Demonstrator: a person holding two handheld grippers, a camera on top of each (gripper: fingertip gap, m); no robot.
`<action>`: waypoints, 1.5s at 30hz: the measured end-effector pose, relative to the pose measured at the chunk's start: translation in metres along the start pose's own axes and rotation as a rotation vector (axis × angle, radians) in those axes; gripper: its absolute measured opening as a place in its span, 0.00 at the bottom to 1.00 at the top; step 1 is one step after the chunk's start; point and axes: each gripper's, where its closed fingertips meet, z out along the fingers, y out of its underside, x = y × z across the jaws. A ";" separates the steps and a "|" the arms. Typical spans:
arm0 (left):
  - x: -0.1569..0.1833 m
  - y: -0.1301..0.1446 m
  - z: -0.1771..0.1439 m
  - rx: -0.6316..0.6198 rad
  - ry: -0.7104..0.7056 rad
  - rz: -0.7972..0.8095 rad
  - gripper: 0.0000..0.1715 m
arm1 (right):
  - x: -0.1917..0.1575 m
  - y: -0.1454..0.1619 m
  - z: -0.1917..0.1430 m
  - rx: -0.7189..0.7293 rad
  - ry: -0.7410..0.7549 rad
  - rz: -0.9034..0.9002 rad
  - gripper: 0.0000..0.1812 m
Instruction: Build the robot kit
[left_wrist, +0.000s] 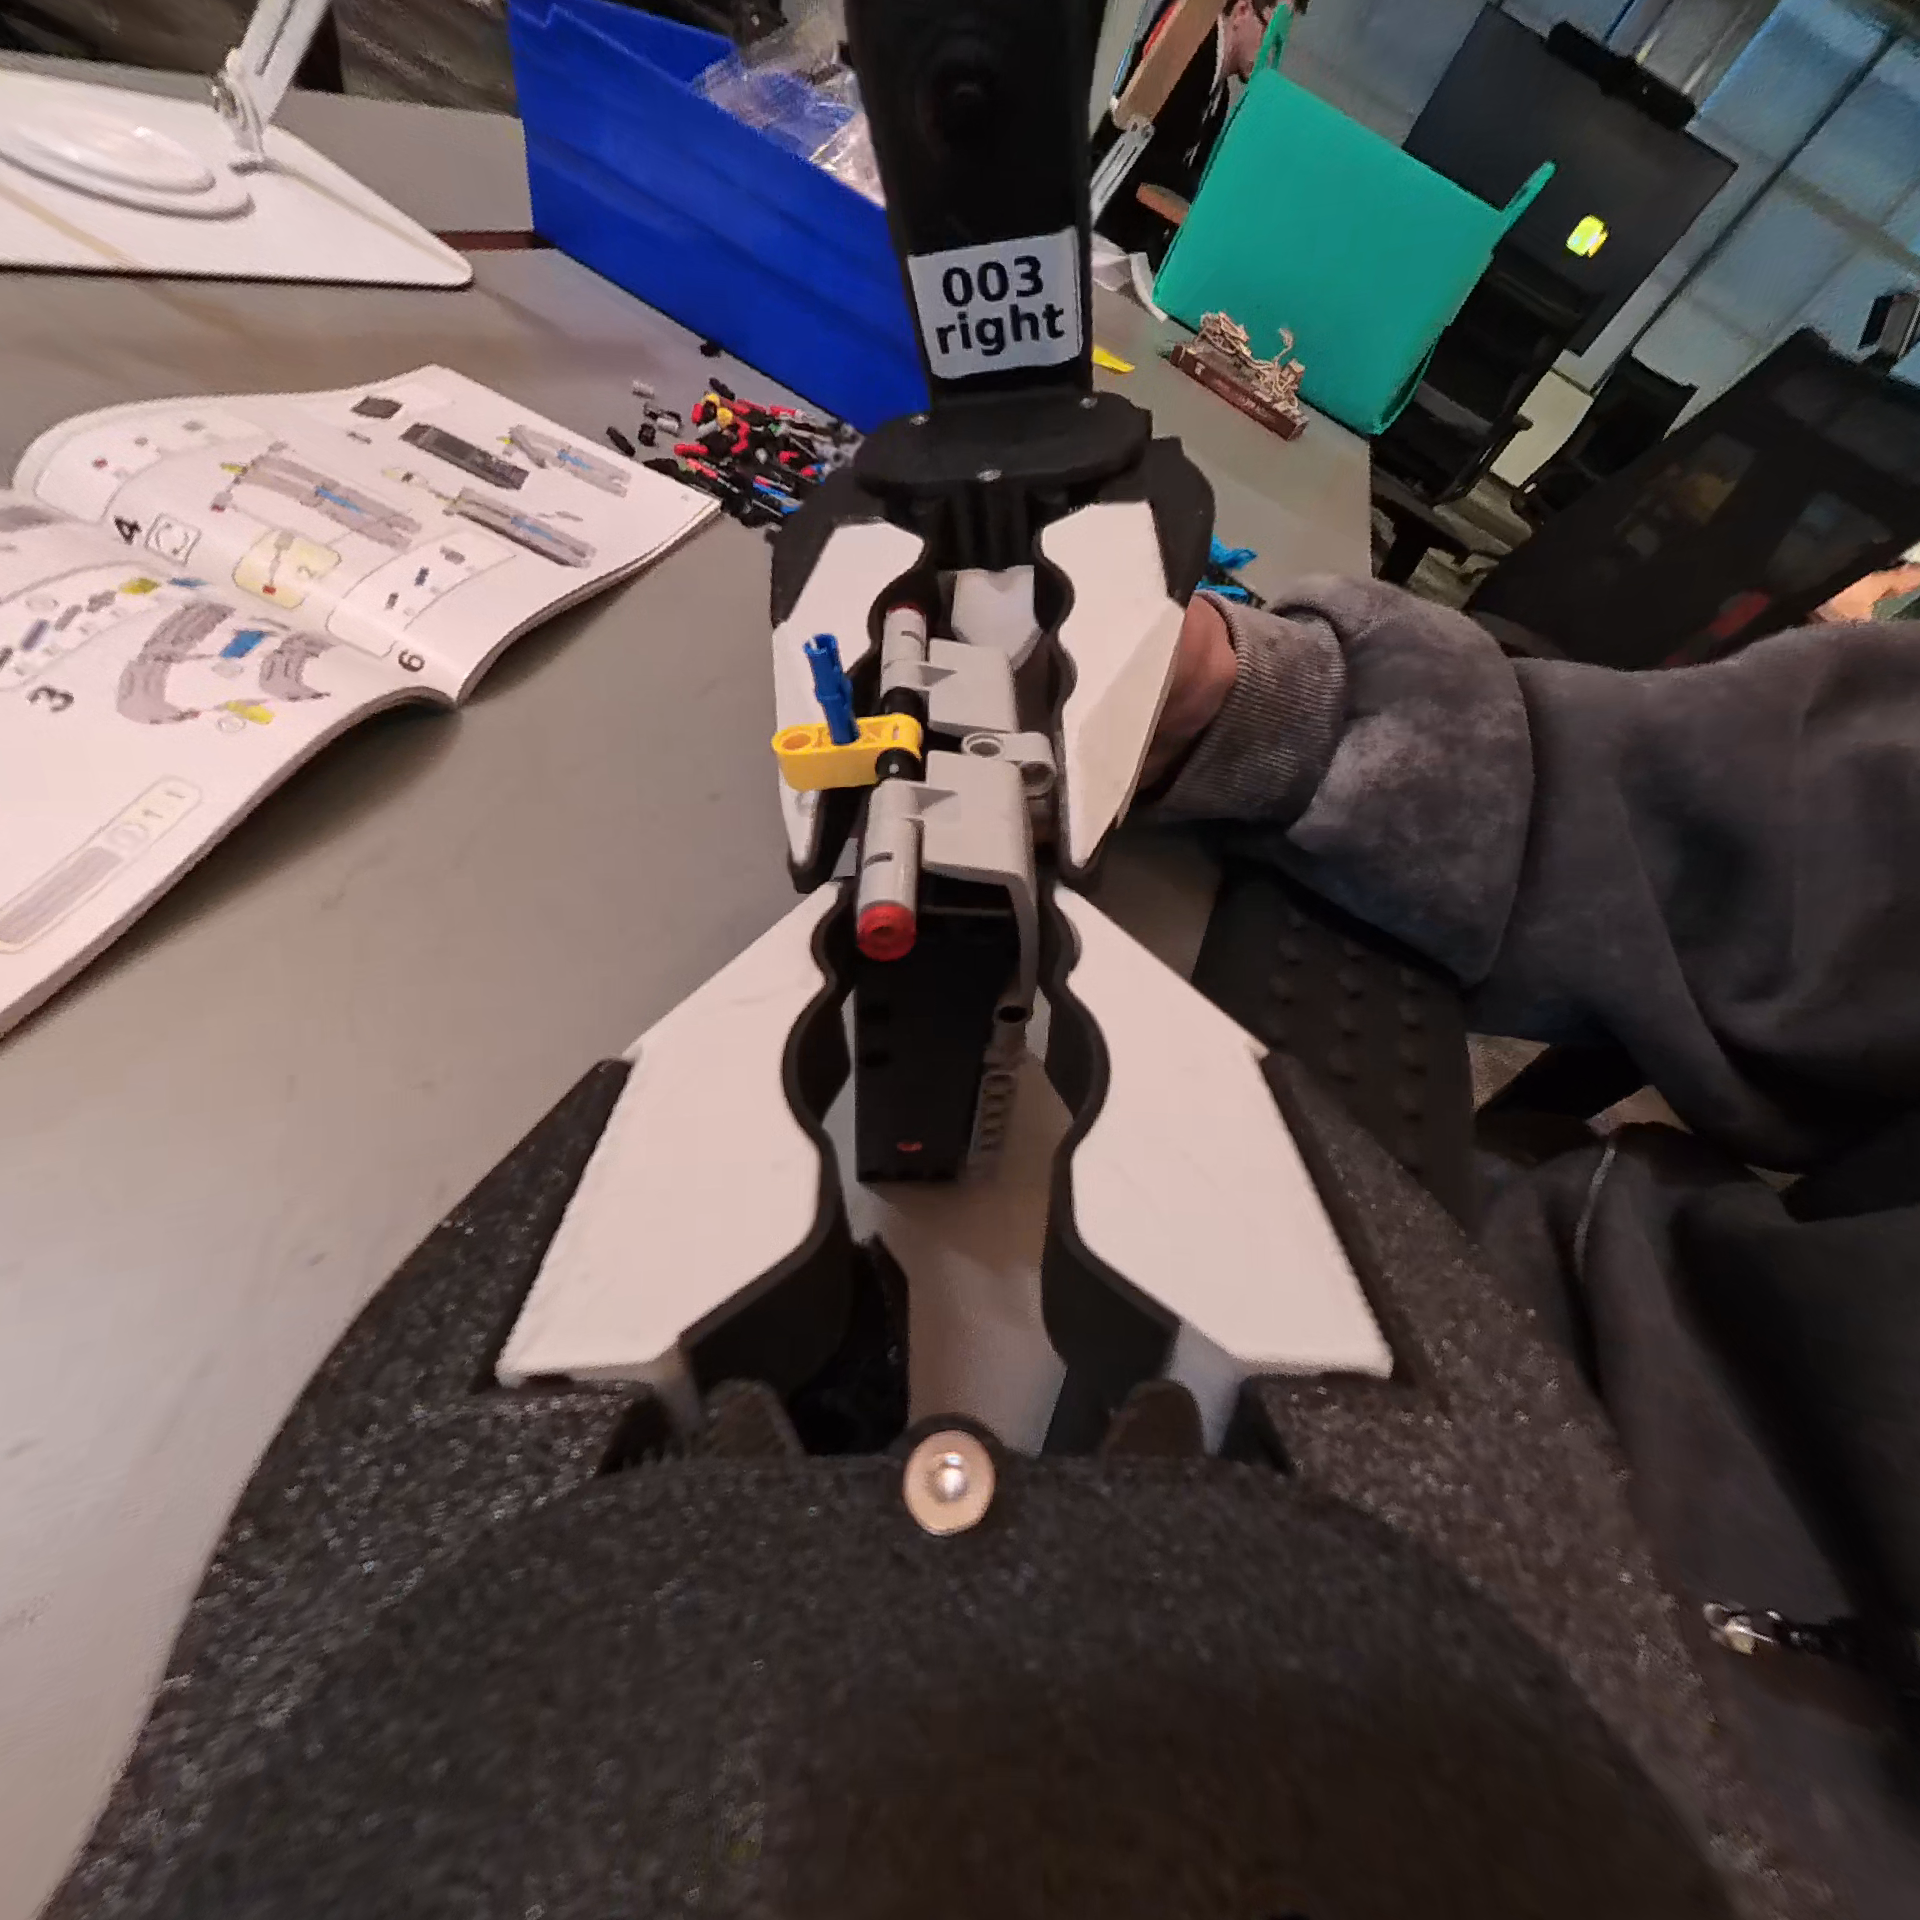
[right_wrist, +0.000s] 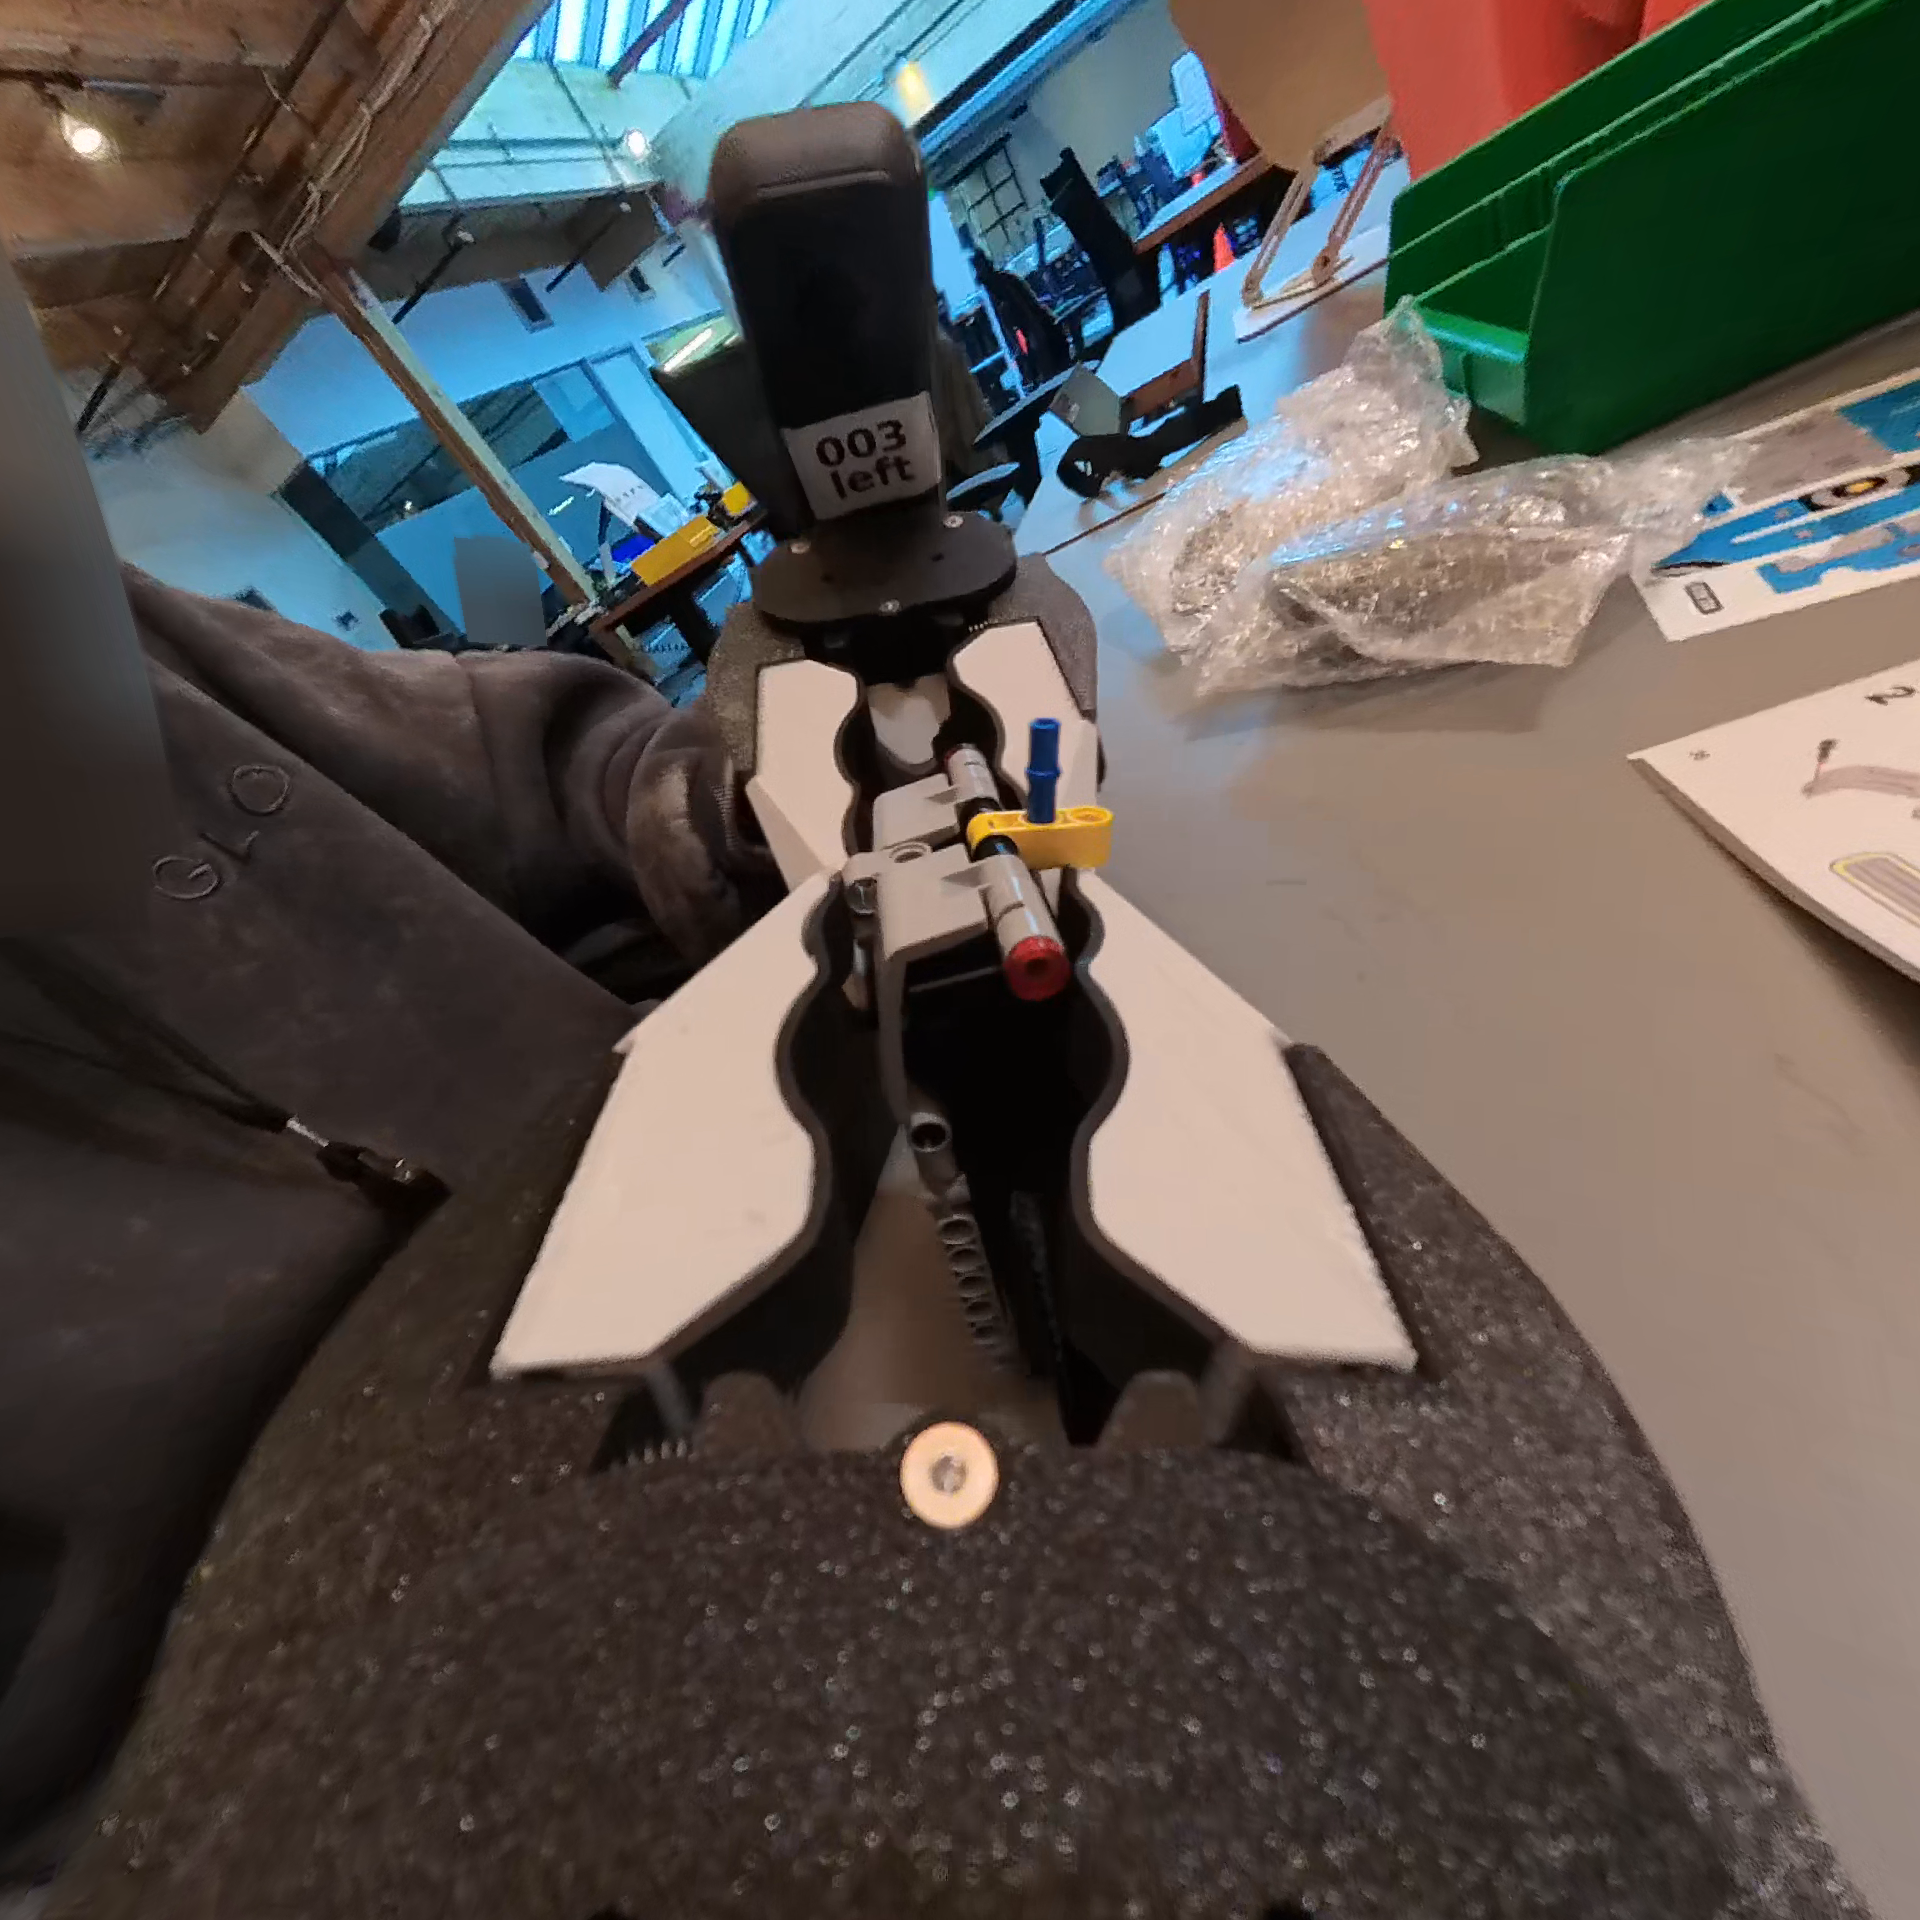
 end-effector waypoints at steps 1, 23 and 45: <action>-0.002 0.000 0.000 0.001 0.004 -0.020 0.19 | 0.002 0.000 0.000 0.001 -0.003 0.039 0.21; 0.001 0.002 0.001 -0.006 0.098 -0.111 0.19 | 0.004 0.001 -0.003 0.018 -0.052 0.221 0.20; -0.017 -0.016 -0.018 0.163 0.284 -0.531 0.18 | 0.010 -0.007 -0.008 0.100 0.024 0.326 0.25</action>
